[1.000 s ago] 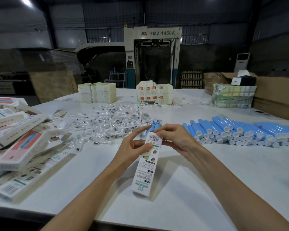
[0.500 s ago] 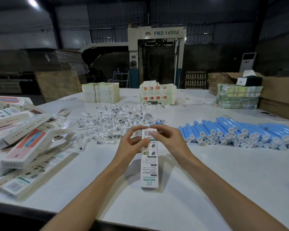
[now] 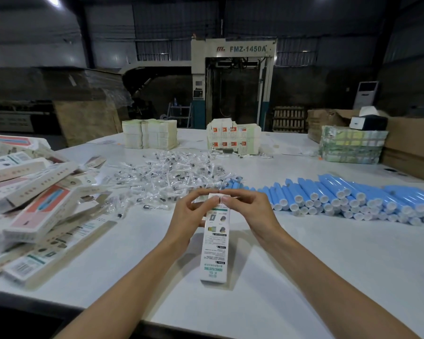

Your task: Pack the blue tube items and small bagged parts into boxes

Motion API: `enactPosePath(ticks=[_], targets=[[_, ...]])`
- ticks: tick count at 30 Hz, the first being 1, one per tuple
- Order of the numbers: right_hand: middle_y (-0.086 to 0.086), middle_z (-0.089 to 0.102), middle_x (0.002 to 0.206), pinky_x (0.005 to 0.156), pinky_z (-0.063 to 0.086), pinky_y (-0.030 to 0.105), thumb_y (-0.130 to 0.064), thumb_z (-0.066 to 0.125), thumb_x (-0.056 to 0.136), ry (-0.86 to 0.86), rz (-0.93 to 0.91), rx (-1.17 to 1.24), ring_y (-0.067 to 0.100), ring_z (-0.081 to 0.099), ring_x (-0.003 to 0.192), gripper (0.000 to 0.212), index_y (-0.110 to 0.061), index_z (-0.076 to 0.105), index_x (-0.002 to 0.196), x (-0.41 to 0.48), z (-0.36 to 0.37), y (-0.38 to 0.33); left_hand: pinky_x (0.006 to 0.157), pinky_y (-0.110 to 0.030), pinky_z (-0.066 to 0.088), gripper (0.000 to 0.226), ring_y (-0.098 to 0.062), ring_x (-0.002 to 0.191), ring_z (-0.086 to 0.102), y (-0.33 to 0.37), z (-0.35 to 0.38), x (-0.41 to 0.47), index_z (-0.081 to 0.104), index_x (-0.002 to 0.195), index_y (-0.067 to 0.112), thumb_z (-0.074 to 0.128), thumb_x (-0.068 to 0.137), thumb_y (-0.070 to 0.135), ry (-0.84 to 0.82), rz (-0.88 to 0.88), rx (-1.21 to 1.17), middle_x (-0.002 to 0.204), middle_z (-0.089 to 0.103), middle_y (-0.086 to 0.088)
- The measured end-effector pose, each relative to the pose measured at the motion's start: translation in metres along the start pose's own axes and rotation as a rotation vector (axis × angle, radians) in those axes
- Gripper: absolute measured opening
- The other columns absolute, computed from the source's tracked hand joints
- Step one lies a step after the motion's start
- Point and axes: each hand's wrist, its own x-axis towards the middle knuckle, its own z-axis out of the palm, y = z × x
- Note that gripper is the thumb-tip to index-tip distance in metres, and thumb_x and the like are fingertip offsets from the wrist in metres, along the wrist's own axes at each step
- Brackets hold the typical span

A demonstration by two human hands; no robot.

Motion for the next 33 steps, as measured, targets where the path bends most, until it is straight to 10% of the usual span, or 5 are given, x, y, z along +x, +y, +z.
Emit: enactPosePath(ticks=[4,19,26,33], targets=[[0.015,0.079,0.105,0.103,0.056,0.041,-0.017,0.079,0.091,-0.01,0.069,0.075,0.03,0.075,0.105,0.016,-0.013,0.083,0.105,0.002,-0.002,0.003,0.064,-0.032,0.061,0.016,-0.031,0.089,0.08,-0.003,0.0,-0.001,0.076,0.113,0.023,0.079,0.099,0.031,-0.008,-0.001,0.025,0.095,0.082,-0.016],[-0.003,0.081,0.088,0.076,0.055,0.016,-0.017,0.076,0.094,0.054,-0.02,-0.206,0.011,0.076,0.088,0.012,-0.025,0.084,0.089,0.002,0.001,0.005,0.062,-0.031,0.061,0.015,-0.026,0.083,0.08,-0.011,-0.002,0.002,0.074,0.103,0.023,0.08,0.095,0.034,-0.034,0.01,0.072,0.092,0.081,-0.014],[0.012,0.075,0.119,0.087,0.057,0.033,-0.043,0.067,0.101,-0.047,0.239,0.234,0.023,0.07,0.109,0.04,-0.018,0.069,0.132,-0.005,0.007,0.014,0.076,-0.028,0.061,0.037,-0.021,0.09,0.076,-0.005,0.0,0.007,0.074,0.115,0.025,0.086,0.083,0.037,0.009,-0.062,-0.219,0.095,0.079,-0.012],[0.018,0.075,0.11,0.08,0.064,0.051,-0.07,0.067,0.09,-0.197,0.415,0.155,0.037,0.073,0.097,0.059,-0.023,0.074,0.124,-0.01,0.008,0.0,0.084,-0.034,0.064,0.04,-0.024,0.089,0.074,-0.004,-0.003,0.008,0.058,0.124,0.017,0.075,0.09,0.03,-0.037,0.001,-0.252,0.09,0.078,-0.011]])
